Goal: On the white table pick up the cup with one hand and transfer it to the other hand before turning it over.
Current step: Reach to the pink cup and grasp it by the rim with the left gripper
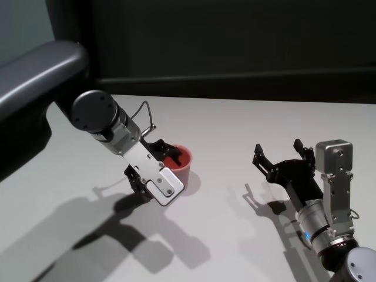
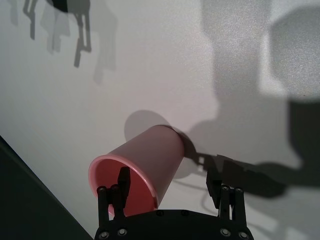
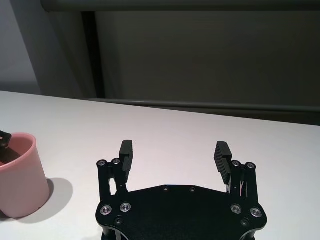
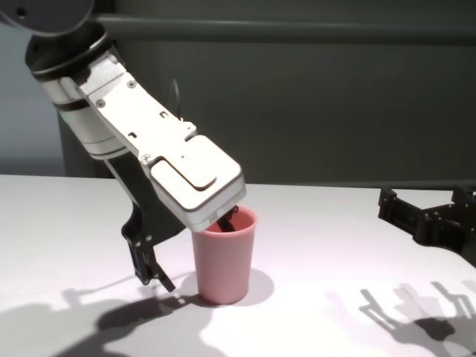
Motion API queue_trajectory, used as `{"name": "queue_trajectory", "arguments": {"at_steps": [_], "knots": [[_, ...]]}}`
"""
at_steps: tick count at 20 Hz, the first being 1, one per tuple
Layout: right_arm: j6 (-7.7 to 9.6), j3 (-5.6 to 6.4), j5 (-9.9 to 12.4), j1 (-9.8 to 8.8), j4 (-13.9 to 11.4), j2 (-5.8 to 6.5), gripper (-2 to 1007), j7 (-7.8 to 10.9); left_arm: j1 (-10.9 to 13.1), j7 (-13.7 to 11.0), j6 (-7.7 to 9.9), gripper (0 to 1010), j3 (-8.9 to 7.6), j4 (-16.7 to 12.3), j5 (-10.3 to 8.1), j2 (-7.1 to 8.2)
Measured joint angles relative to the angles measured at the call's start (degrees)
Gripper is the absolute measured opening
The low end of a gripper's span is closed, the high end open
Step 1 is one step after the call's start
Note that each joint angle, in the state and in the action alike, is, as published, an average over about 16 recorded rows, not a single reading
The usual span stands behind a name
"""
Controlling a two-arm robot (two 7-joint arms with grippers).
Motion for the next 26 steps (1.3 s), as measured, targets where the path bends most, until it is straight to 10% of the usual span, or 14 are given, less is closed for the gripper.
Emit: {"name": "queue_trajectory", "arguments": {"at_steps": [26], "knots": [[0.00, 0.00, 0.0, 0.00, 0.0, 0.00, 1002, 0.00, 0.0, -0.2, 0.01, 180, -0.16, -0.1, 0.07, -0.07]]}}
